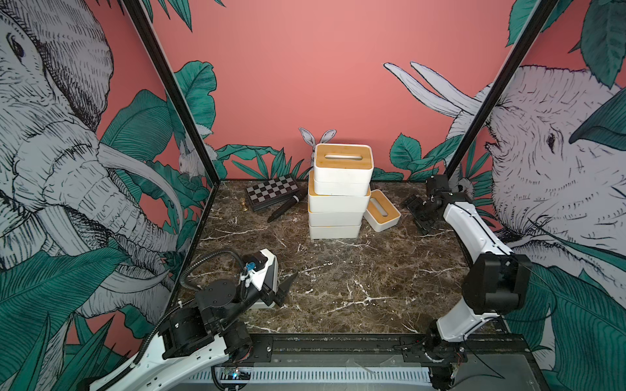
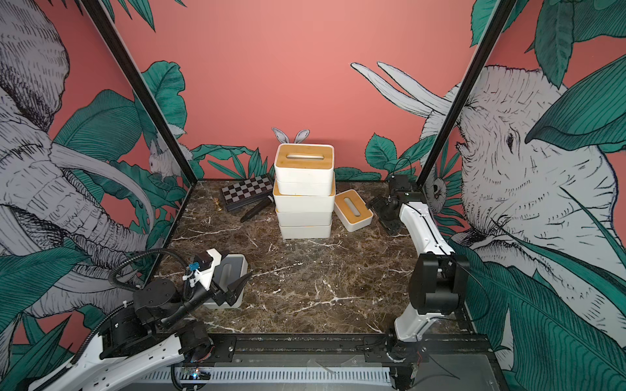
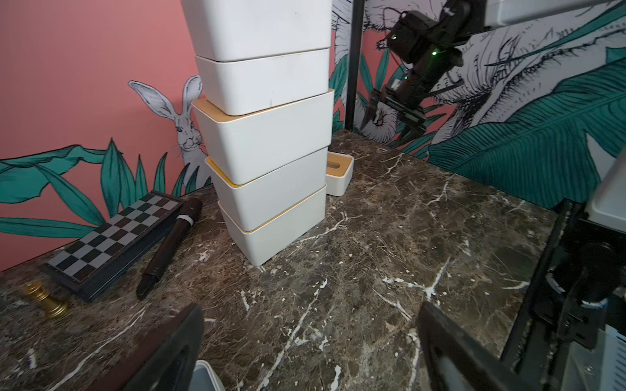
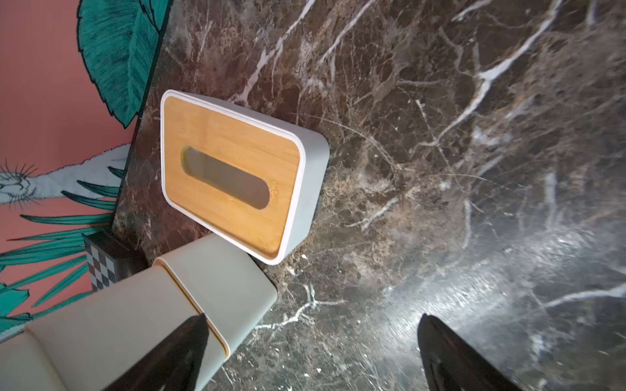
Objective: Stack the tissue boxes
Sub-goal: Pick up the tissue box from the center of the board.
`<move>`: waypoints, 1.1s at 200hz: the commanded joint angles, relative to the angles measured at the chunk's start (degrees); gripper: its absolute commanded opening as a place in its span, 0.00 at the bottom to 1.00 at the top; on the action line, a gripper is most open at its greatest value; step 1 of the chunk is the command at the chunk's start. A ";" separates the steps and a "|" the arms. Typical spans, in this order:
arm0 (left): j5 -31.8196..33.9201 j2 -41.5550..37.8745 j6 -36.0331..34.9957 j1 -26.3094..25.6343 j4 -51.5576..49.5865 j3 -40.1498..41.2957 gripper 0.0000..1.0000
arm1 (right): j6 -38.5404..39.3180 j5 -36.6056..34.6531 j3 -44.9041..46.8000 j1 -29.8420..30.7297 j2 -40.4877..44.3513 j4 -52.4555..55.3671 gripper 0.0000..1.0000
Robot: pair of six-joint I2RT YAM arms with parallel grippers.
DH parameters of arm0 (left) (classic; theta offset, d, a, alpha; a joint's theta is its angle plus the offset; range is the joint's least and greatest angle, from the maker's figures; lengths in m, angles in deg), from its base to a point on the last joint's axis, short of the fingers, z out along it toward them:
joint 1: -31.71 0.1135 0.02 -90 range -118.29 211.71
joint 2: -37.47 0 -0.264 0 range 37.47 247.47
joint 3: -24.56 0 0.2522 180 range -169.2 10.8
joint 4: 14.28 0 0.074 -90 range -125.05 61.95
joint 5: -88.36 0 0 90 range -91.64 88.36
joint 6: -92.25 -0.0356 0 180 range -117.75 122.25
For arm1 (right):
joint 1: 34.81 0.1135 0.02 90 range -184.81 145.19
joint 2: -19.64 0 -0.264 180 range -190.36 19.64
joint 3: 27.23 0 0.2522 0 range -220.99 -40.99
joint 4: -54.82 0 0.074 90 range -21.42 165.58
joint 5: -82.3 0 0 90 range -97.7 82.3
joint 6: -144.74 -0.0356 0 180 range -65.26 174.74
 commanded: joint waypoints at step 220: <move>-5.09 3.71 -2.16 1.12 3.78 1.43 1.00 | -7.01 0.60 -9.28 3.97 -22.35 -7.49 0.54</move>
